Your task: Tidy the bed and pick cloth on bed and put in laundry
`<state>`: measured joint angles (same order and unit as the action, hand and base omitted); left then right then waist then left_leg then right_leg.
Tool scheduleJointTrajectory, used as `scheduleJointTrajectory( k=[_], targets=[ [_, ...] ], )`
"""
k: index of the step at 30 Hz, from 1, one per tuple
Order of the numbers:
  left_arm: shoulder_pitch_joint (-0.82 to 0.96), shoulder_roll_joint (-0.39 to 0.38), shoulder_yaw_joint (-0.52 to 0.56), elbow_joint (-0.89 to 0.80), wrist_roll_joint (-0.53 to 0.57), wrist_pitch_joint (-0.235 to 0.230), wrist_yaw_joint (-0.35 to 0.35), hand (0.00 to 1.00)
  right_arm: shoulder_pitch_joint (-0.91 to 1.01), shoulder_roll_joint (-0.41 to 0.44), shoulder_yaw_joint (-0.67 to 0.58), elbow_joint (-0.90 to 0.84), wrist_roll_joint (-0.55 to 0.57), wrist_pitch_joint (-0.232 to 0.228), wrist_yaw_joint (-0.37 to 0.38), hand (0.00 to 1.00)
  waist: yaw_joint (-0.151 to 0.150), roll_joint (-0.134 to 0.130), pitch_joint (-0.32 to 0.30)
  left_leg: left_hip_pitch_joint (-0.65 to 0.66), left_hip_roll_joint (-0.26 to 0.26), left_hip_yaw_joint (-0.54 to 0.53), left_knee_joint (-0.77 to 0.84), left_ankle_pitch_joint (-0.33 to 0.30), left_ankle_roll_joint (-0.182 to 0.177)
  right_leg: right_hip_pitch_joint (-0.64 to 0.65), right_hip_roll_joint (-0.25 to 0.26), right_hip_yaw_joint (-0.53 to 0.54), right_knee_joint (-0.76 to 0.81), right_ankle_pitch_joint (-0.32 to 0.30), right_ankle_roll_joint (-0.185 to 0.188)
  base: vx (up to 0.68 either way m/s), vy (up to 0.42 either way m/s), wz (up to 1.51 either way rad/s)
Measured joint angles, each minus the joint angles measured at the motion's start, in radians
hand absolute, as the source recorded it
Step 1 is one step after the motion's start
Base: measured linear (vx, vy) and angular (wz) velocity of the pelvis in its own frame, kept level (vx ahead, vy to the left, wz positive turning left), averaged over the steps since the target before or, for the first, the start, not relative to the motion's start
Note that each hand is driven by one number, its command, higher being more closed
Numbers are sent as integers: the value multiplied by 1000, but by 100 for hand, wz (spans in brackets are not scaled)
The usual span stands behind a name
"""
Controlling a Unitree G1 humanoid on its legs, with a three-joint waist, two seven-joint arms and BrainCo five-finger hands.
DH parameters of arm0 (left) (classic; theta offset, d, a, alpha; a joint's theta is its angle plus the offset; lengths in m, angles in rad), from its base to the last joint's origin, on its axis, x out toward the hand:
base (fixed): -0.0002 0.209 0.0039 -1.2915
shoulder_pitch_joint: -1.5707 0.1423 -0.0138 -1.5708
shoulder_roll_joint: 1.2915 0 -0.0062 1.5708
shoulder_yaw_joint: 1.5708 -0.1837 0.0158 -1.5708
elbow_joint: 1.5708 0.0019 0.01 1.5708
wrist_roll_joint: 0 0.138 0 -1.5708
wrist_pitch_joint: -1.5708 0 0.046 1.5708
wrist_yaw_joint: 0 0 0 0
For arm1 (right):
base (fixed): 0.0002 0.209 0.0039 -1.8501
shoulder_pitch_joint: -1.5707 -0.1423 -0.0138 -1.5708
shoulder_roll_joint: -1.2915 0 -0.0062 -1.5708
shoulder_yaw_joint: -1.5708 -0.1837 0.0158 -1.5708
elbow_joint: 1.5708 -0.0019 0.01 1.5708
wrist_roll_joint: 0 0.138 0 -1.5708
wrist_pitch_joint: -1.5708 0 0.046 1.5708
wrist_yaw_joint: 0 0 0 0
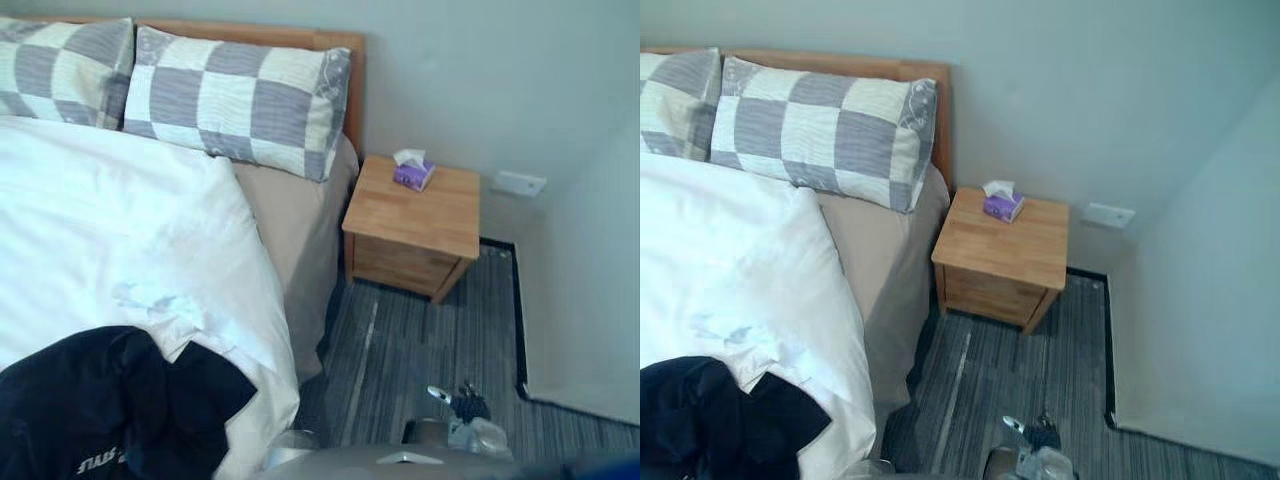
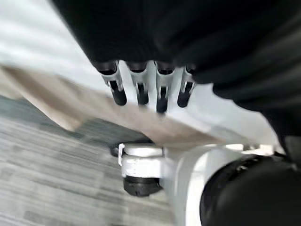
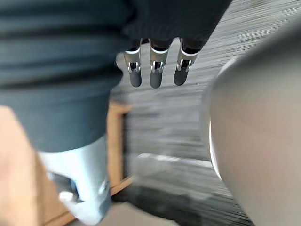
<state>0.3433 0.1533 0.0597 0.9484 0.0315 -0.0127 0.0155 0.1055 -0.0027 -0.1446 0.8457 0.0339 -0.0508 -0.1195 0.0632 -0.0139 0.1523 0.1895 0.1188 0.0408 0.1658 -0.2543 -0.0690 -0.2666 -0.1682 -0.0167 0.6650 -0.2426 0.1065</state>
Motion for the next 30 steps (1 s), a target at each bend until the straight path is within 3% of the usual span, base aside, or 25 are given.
scheduleJointTrajectory(
  k=[1,2,3,4,5,6,7,8,10,11,13,15,16,17,18,19,22,23,24,25,28,29,30],
  targets=[
    [-28,29,0,9,1,1,2,0,-2,9,1,6,-15,1,0,0,-11,-36,-8,-2,-24,-37,-3,-23,-22,13,-5,89,-178,50,6,240,-458,147],
    [-87,-1,38,30,-11,2,13,0,-10,-8,-30,54,-32,11,-1,0,-7,-7,-7,-2,0,-95,-2,-42,-47,32,-3,49,-160,26,11,239,-424,135],
    [-106,-56,56,29,1,10,36,0,1,-35,-75,55,-42,23,-3,0,-18,53,-23,-73,19,-139,49,-28,-34,38,37,73,-136,32,12,237,-332,134],
    [-101,-76,60,31,0,10,48,0,6,-41,-87,36,-32,23,1,0,-22,75,-25,-107,29,-170,79,-44,-40,16,81,178,-92,33,8,180,-170,144],
    [-103,-102,82,28,0,9,72,0,-8,-45,-83,22,-49,28,0,0,-22,91,-23,-128,31,-232,78,-52,-42,1,120,287,-22,-3,21,182,-181,165],
    [-108,-104,117,28,4,9,96,0,-12,-46,-63,47,-61,40,-2,0,-15,82,-19,-135,22,-290,63,-37,-59,30,95,272,-17,-75,25,170,-233,153],
    [-113,-106,127,28,4,9,102,0,-22,-46,-47,63,-71,48,0,0,-6,73,-15,-135,21,-313,47,-21,-70,45,84,253,-25,-105,21,149,-333,169],
    [-115,-118,155,28,22,9,102,0,-40,-46,-20,82,-108,57,4,0,-2,73,-15,-137,31,-355,4,47,-75,86,60,176,-58,-128,-1,65,-226,135],
    [-111,-130,187,27,22,8,104,0,-51,-40,10,87,-121,56,4,0,-1,74,-15,-139,52,-362,-60,142,-71,139,49,96,-113,-116,-21,41,-191,146],
    [-106,-134,203,21,16,6,107,0,-60,-31,23,94,-126,54,3,0,1,69,-15,-148,63,-343,-85,193,-47,174,32,18,-159,-102,-44,-32,-131,178],
    [-107,-139,232,15,-13,4,102,0,-66,-23,35,111,-127,53,2,0,-4,60,-12,-232,49,-219,36,185,-31,220,-4,-106,-207,-91,-60,-67,-77,186],
    [-101,-141,241,8,-53,0,99,0,-59,-22,34,127,-126,51,1,0,-2,51,-14,-262,52,96,122,172,-17,308,-51,-260,-280,-72,-58,-29,-18,192],
    [-99,-143,252,6,-56,0,98,0,-57,-22,34,133,-126,51,1,0,-2,47,-17,-262,57,197,135,161,-1,325,-64,-300,-300,-66,-55,3,121,180],
    [-97,-145,257,6,-61,-1,98,0,-53,-23,27,135,-125,52,1,0,-3,47,-17,-258,64,368,163,136,16,356,-84,-367,-329,-50,-36,13,109,140],
    [-96,-146,256,7,-61,-1,98,0,-53,-23,21,136,-124,52,1,0,-6,48,-17,-252,66,445,163,117,25,368,-91,-394,-341,-43,-26,60,245,153],
    [-96,-144,254,7,-61,-5,96,0,-60,-19,-2,150,-115,52,2,0,2,42,-13,-263,56,503,158,110,56,386,-110,-433,-347,-35,-10,66,250,115],
    [-96,-103,172,7,-60,-23,92,0,-73,-12,-45,188,-92,55,1,0,0,17,-7,-252,-46,458,70,143,100,435,-128,-427,-430,-18,-8,44,243,89],
    [-95,-86,138,11,-59,-22,89,0,-70,-17,-52,201,-85,57,1,0,-10,8,-6,-218,-100,427,-29,191,111,461,-117,-407,-477,-16,-11,15,140,87],
    [-95,-83,131,15,-57,-21,90,0,-69,-18,-63,206,-84,58,1,0,-16,8,-6,-200,-121,412,-75,216,115,470,-110,-399,-494,-15,-13,-32,66,101],
    [-94,-82,116,30,-57,-15,102,0,-65,-19,-102,216,-78,66,-1,0,-33,13,-5,-126,-180,363,-266,315,124,490,-91,-386,-524,-12,-15,-54,25,86],
    [-105,-69,117,53,-60,-12,111,0,-73,-8,-129,220,-74,69,-1,0,-44,-5,15,-122,-193,317,-275,324,127,520,-91,-427,-528,-6,0,-55,-19,56],
    [-102,-59,117,55,-60,-13,112,0,-72,-1,-148,224,-73,71,-2,0,-42,-29,21,-117,-200,299,-275,319,120,535,-96,-450,-522,-13,4,-41,-54,40],
    [-101,-48,117,56,-60,-13,111,0,-72,1,-168,225,-68,71,-2,0,-42,-34,24,-112,-212,293,-275,314,119,542,-109,-465,-514,-24,10,-25,-38,34]
  ],
)
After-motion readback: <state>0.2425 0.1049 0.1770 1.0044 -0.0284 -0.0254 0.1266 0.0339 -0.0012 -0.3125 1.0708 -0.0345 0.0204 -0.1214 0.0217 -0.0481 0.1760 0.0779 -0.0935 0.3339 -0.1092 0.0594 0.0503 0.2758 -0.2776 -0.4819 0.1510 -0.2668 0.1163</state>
